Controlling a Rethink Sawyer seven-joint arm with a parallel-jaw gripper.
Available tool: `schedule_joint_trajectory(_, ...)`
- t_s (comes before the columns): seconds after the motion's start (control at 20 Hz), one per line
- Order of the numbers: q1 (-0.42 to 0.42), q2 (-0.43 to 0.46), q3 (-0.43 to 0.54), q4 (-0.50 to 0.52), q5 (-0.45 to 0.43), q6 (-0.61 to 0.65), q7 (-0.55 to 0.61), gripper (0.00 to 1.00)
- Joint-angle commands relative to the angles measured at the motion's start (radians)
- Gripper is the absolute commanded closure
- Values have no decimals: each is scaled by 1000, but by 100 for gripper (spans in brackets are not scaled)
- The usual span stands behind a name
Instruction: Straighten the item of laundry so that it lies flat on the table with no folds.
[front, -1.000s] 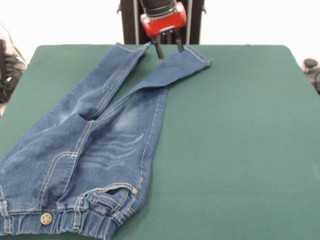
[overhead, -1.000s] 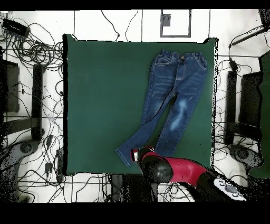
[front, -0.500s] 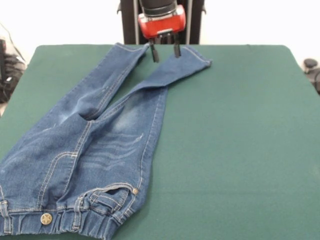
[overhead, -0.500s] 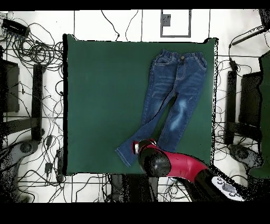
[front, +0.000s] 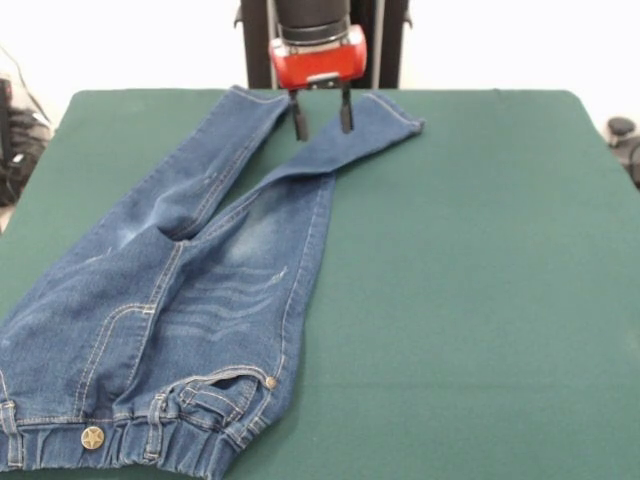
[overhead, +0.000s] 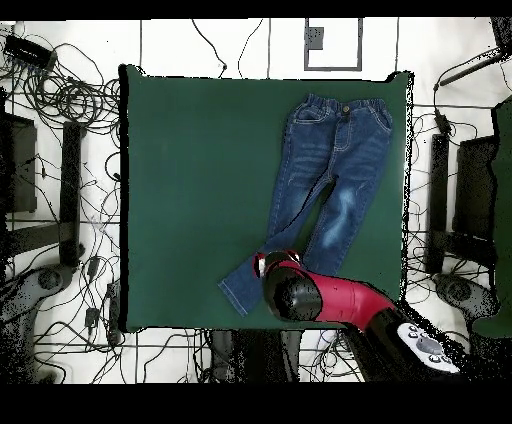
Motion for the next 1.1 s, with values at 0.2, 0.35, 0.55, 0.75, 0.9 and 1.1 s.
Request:
schedule_joint_trajectory(0.2,29,63,74,-159,42,-66,164,0)
schedule_joint_trajectory(0.35,12,54,93,-156,25,-75,153,0)
schedule_joint_trajectory(0.55,-4,67,105,-170,10,-71,138,0)
schedule_joint_trajectory(0.75,-12,99,105,-200,-11,-83,122,0)
schedule_joint_trajectory(0.9,-14,123,109,-222,-25,-105,117,0)
schedule_joint_trajectory(1.1,-11,154,112,-250,-31,-125,117,0)
